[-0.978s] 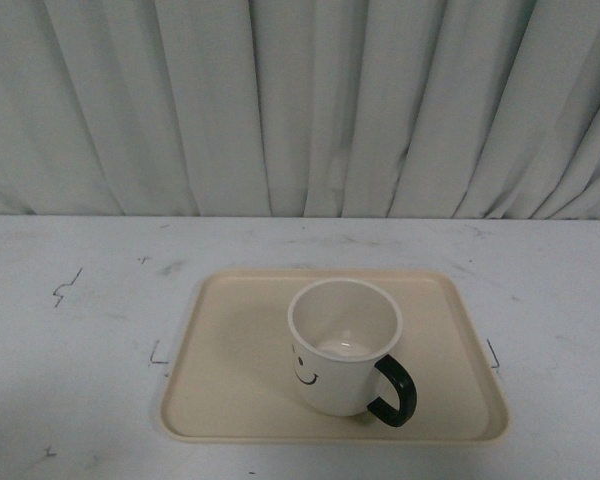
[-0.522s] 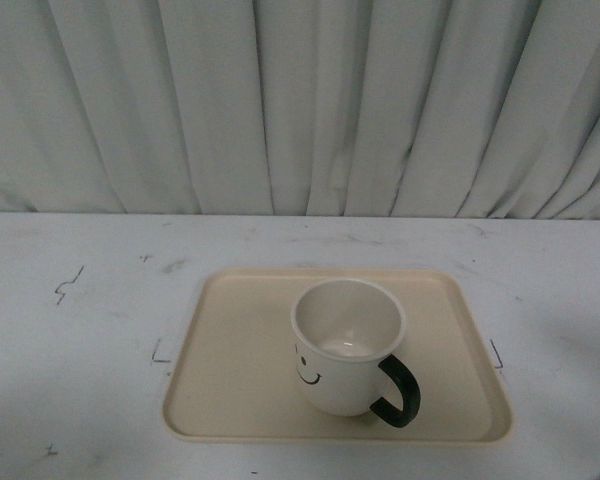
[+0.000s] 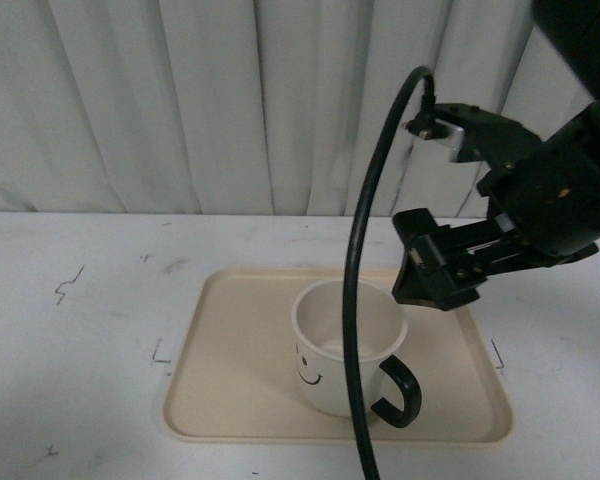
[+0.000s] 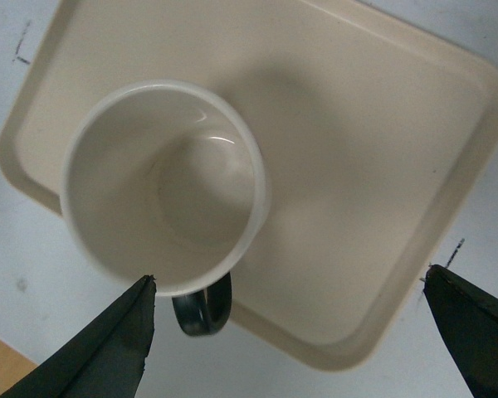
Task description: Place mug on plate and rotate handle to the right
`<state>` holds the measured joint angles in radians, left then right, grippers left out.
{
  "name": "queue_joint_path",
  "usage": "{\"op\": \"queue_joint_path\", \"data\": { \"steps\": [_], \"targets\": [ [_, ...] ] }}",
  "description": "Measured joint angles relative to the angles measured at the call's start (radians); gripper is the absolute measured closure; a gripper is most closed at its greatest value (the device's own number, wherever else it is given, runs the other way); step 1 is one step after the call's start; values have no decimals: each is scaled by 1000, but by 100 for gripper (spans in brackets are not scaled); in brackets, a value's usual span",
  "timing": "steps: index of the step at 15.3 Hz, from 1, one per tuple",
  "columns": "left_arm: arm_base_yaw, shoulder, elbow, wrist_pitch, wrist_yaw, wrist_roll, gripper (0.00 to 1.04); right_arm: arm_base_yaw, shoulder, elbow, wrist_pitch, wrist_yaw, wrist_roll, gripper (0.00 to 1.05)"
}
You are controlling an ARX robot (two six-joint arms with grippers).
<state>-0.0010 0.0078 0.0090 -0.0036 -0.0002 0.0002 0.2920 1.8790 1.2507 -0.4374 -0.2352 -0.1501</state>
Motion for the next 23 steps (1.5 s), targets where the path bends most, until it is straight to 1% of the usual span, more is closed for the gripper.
{"op": "queue_joint_path", "data": {
  "steps": [2, 5, 6, 10, 12, 13, 14, 15, 17, 19, 20, 22, 23],
  "targets": [
    [0, 0, 0, 0, 0, 0, 7, 32, 80, 60, -21, 35, 54, 6],
    [0, 0, 0, 0, 0, 0, 7, 70, 139, 88, -39, 84, 106, 6],
    [0, 0, 0, 0, 0, 0, 7, 82, 145, 91, -39, 86, 124, 14],
    [0, 0, 0, 0, 0, 0, 7, 94, 180, 100, -31, 108, 182, 63],
    [0, 0, 0, 0, 0, 0, 7, 95, 189, 100, -31, 115, 188, 88],
    [0, 0, 0, 0, 0, 0, 7, 95, 189, 100, -34, 111, 191, 97],
    [0, 0, 0, 0, 0, 0, 7, 94, 185, 105, -45, 100, 187, 102],
    [0, 0, 0, 0, 0, 0, 7, 93, 185, 117, -69, 87, 177, 102],
    [0, 0, 0, 0, 0, 0, 7, 80, 185, 172, -118, 74, 104, 102],
    [0, 0, 0, 0, 0, 0, 7, 66, 185, 251, -154, 81, -65, 102],
    [0, 0, 0, 0, 0, 0, 7, 60, 186, 272, -180, 81, -182, 102],
    [0, 0, 0, 0, 0, 0, 7, 54, 203, 303, -245, 27, -393, 102],
    [0, 0, 0, 0, 0, 0, 7, 55, 212, 311, -267, 24, -476, 102]
  ]
}}
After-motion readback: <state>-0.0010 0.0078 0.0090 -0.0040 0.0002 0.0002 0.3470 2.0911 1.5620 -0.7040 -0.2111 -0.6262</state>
